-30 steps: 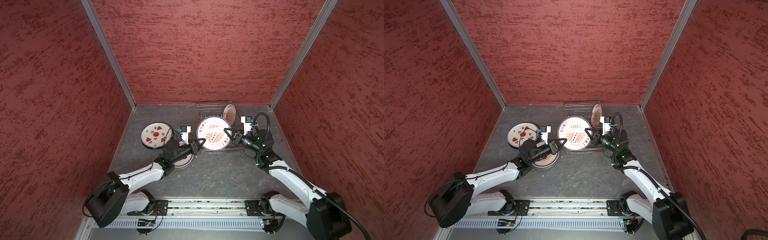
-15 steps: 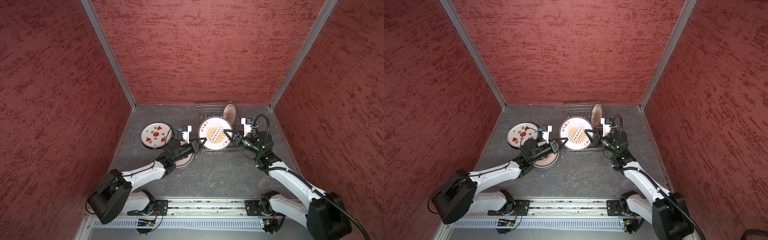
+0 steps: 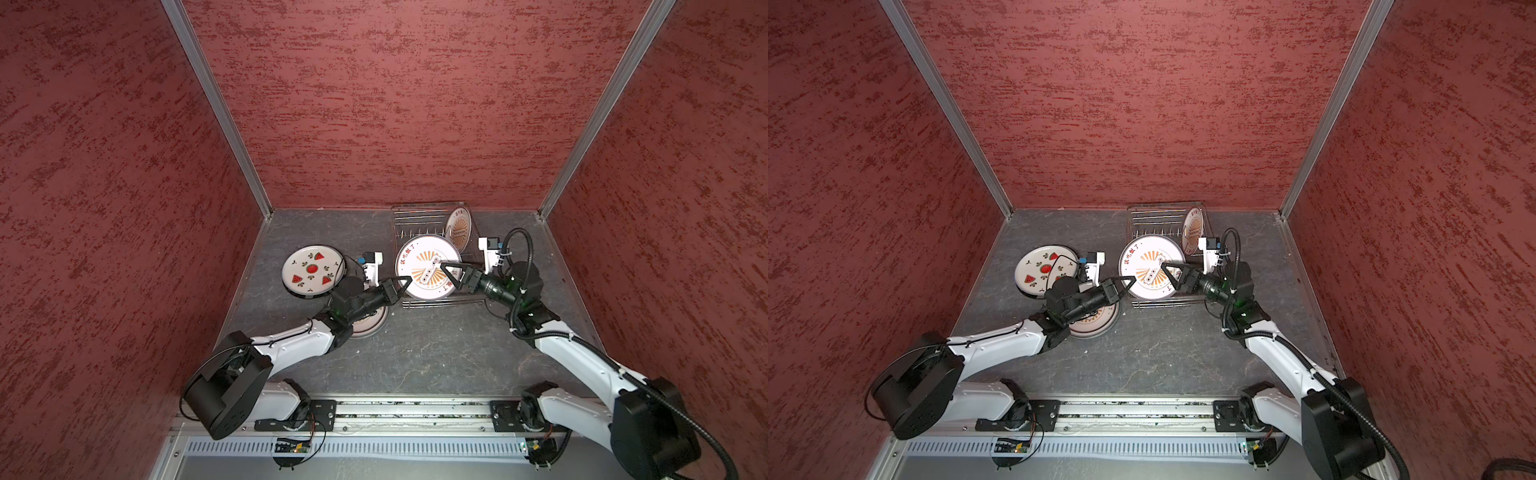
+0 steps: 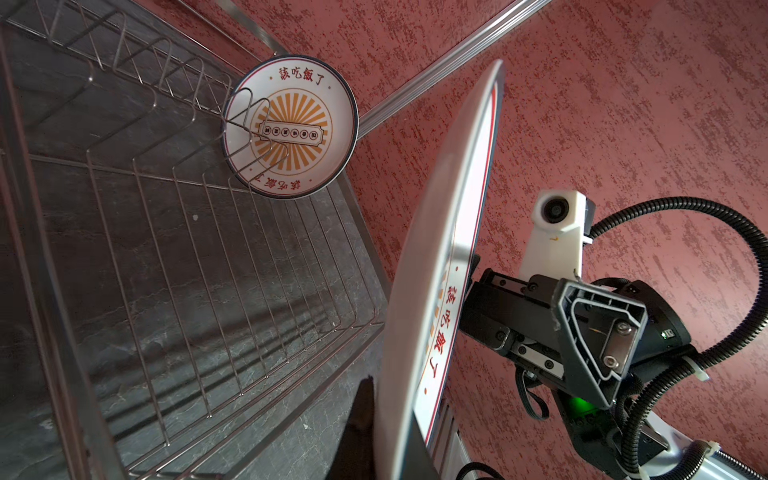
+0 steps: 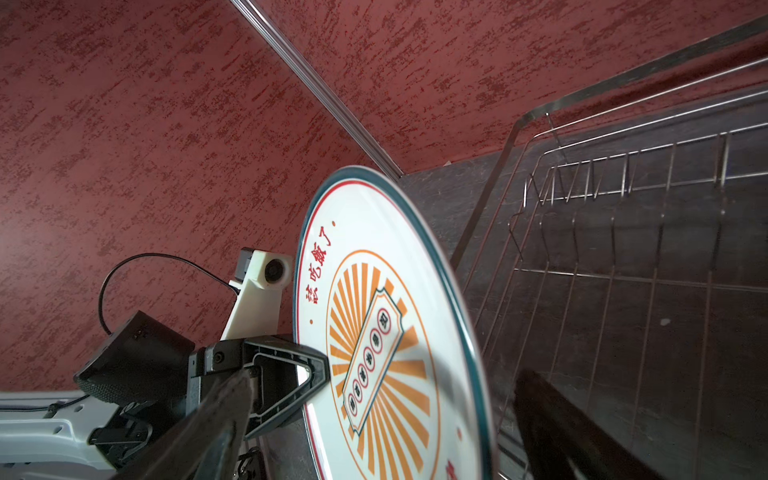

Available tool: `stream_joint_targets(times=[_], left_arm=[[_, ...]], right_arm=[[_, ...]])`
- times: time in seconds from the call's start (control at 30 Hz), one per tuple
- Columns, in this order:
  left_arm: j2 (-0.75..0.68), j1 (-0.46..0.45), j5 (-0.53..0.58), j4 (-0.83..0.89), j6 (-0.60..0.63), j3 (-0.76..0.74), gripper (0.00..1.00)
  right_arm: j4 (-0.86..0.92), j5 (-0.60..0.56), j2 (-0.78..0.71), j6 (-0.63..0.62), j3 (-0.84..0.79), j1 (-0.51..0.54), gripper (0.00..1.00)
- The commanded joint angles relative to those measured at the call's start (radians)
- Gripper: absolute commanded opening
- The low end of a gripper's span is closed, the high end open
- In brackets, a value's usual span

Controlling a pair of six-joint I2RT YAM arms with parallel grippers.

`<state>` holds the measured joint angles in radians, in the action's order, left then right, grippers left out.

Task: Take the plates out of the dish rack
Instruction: 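Grasp the sunburst plate rim with the left gripper while right releases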

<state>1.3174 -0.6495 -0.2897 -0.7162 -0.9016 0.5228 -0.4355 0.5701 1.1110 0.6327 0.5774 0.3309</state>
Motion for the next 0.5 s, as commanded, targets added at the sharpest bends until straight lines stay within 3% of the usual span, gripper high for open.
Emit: stream_joint_targets(times=[0.0,0.23,0.47], left_arm=[[-0.062,0.030,0.016,-0.040,-0.023,-0.010,0.00],[-0.171,0.111,-0.010,-0.004,-0.063,-0.083,0.00],[-0.363,0.159,0.061,0.219,-0.043,-0.119,0.00]], right_arm=[[0.017,-0.036,-0.003,-0.030,0.038,0.006,0.99],[0.014,-0.056,-0.007,-0.042,0.036,0.007,0.99],[-0.006,-0.042,0.016,-0.050,0.043,0.023,0.99]])
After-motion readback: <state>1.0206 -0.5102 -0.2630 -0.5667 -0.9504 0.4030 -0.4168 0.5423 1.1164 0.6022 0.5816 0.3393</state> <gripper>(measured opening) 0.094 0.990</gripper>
